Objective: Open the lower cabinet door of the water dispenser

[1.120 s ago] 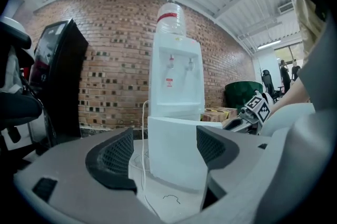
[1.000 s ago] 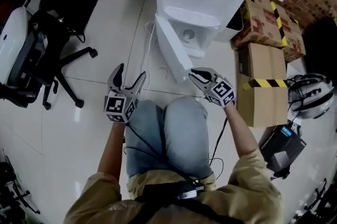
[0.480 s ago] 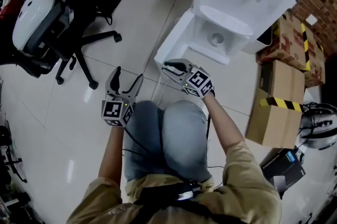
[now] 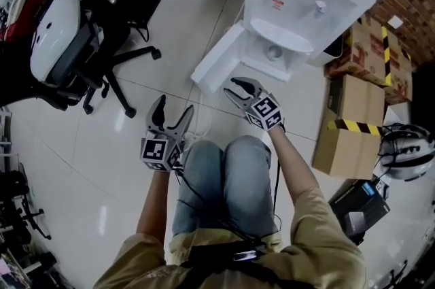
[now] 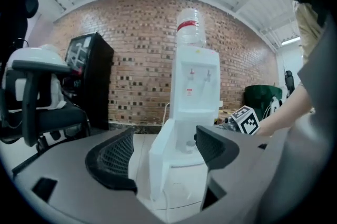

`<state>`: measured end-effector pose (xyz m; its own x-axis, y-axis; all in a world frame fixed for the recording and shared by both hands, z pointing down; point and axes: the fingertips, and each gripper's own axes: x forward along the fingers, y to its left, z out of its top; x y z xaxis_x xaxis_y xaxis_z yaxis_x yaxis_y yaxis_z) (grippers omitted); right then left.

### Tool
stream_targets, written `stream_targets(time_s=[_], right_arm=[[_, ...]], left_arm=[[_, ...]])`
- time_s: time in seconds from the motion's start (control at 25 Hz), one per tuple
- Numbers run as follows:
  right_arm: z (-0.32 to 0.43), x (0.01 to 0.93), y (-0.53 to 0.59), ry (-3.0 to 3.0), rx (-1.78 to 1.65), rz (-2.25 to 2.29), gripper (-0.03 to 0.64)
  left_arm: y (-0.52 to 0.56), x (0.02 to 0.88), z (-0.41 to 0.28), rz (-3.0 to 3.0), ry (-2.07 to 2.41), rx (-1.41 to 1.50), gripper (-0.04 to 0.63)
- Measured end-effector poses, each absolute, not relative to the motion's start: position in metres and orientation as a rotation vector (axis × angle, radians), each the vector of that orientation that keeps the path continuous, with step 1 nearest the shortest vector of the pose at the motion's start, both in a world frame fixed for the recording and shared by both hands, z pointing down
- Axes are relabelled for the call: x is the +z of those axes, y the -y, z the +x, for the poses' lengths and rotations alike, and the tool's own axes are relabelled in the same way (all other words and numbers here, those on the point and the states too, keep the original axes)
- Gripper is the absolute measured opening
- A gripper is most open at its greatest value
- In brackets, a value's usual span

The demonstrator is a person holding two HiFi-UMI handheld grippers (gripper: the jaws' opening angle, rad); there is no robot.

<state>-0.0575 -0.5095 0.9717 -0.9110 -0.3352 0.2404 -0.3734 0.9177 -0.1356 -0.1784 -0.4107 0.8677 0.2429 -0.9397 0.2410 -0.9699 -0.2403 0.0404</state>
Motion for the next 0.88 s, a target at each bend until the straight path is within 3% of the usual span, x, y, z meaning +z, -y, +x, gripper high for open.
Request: stream_targets(time_s=[0.2,0.36,0.64,0.88], right_arm=[[0.062,0.843,0.518,2.725,0.293,0.973,0.192],[0.117,0.709,0.494,2.674,0.297,1.220,0.192],[0.150,0.484,0.423,2.639,0.246,1.515,0.216],[0.147,0.376,0.357,2.635,0.137,1.709,0.216]], left_arm=[[0.432,0.752,-0.095,2.476,1.587,0.214,0.351],[0.430,0.629,-0.050,2.582,1.458,0.199,0.351],[0.387,0.432,-0.029,2.698,1.360,0.206,0.351],[0.347,0.353,-0.044,2.716,1.391,0.189,0.351]])
